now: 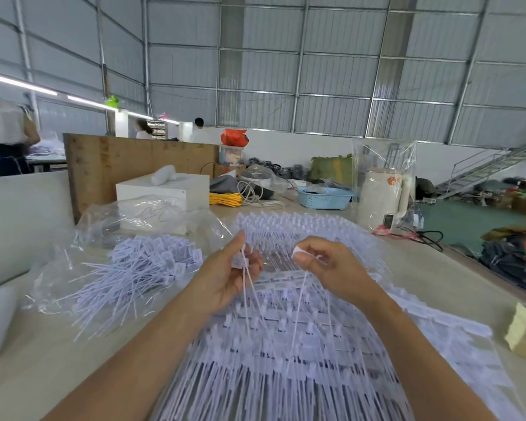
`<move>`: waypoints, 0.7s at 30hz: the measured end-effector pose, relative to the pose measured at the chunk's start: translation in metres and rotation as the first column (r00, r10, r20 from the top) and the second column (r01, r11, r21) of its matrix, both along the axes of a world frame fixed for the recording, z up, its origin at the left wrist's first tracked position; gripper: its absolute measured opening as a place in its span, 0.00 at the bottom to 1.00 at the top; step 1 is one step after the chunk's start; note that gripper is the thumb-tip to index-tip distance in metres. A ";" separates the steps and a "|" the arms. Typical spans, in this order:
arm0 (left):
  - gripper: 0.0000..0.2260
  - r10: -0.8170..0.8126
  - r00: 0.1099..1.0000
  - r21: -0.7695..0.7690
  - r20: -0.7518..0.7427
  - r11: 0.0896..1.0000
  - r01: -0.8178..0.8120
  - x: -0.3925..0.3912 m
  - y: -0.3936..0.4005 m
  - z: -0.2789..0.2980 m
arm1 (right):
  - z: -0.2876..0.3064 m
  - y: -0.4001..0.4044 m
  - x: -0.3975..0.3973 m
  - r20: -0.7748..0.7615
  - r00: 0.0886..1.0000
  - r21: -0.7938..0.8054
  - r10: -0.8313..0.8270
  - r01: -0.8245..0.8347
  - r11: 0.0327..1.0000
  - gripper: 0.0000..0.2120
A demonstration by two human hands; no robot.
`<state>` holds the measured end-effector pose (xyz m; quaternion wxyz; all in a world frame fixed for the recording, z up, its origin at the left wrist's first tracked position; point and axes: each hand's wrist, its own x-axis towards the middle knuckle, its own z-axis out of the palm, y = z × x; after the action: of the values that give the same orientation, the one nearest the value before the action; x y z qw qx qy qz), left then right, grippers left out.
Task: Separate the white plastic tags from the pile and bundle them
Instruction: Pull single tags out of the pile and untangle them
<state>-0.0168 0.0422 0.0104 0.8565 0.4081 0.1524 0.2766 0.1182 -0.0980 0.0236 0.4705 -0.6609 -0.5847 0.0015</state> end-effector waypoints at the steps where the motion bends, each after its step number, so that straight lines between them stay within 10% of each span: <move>1: 0.13 0.004 0.999 0.047 -0.050 0.999 -0.001 0.002 -0.003 -0.001 | -0.001 0.001 0.000 -0.015 1.000 -0.013 0.000 -0.001 1.000 0.08; 5: 0.06 -0.130 0.986 0.138 -0.104 0.980 0.144 0.005 -0.014 -0.005 | 0.001 0.002 -0.012 -0.120 0.983 0.036 0.137 -0.134 0.990 0.07; 11: 0.27 -0.242 0.958 0.304 -0.154 0.911 0.279 0.006 -0.024 -0.005 | 0.001 0.002 -0.019 -0.095 0.986 -0.115 0.139 -0.149 0.982 0.12; 17: 0.04 0.027 0.982 0.587 -0.187 0.804 0.090 0.009 -0.035 -0.016 | 0.000 -0.003 -0.010 -0.127 0.975 -0.197 0.180 -0.203 0.959 0.20; 21: 0.07 0.061 0.992 0.563 -0.113 0.826 0.013 0.011 -0.036 -0.016 | 0.005 -0.009 0.002 0.013 0.999 -0.313 0.038 -0.032 0.949 0.06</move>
<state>-0.0055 0.0065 -0.0054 0.6833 0.6570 0.1231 0.2936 0.1197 -0.1069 0.0284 0.3543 -0.7165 -0.5932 0.0961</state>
